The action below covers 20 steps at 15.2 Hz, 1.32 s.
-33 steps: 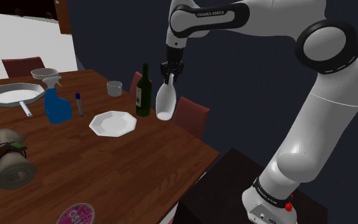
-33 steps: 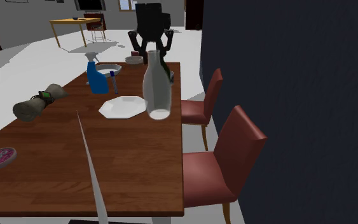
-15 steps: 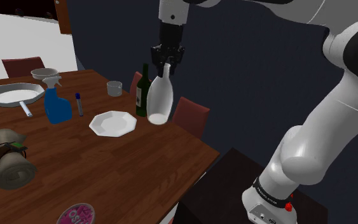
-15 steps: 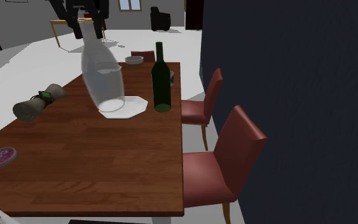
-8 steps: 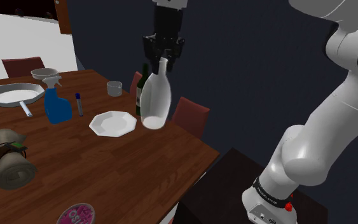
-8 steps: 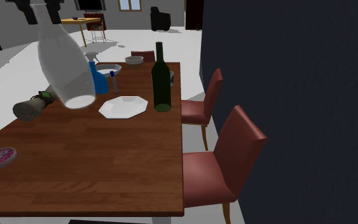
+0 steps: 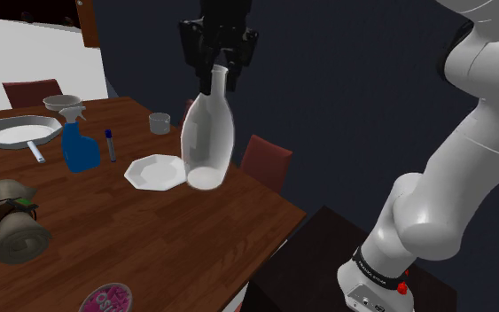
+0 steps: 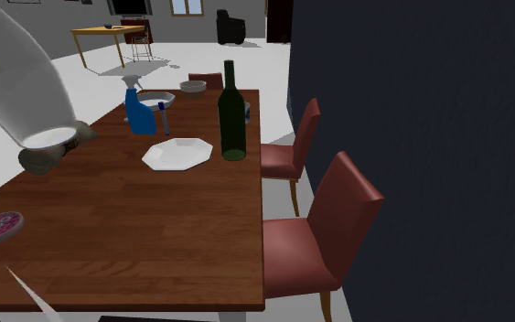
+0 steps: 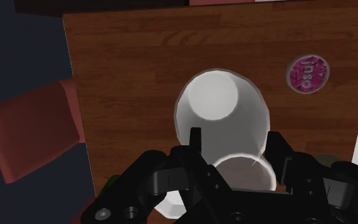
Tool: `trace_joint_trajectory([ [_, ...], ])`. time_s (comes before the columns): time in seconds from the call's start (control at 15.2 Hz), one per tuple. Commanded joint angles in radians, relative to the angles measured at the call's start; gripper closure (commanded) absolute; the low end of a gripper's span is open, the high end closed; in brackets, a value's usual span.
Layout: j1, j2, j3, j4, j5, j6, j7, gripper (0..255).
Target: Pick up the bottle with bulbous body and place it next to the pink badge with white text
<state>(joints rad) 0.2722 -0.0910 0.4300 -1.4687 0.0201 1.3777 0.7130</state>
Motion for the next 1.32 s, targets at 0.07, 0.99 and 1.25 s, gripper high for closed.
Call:
trace_joint_trajectory([
  [0.07, 0.035, 0.048, 0.046, 0.098, -0.017, -0.055, 0.082, 255],
  [0.99, 0.294, 0.337, 0.205, 0.542, -0.194, -0.262, 0.410, 255],
  [1.25, 0.238, 0.257, 0.197, 0.376, -0.137, -0.163, 0.389, 255],
])
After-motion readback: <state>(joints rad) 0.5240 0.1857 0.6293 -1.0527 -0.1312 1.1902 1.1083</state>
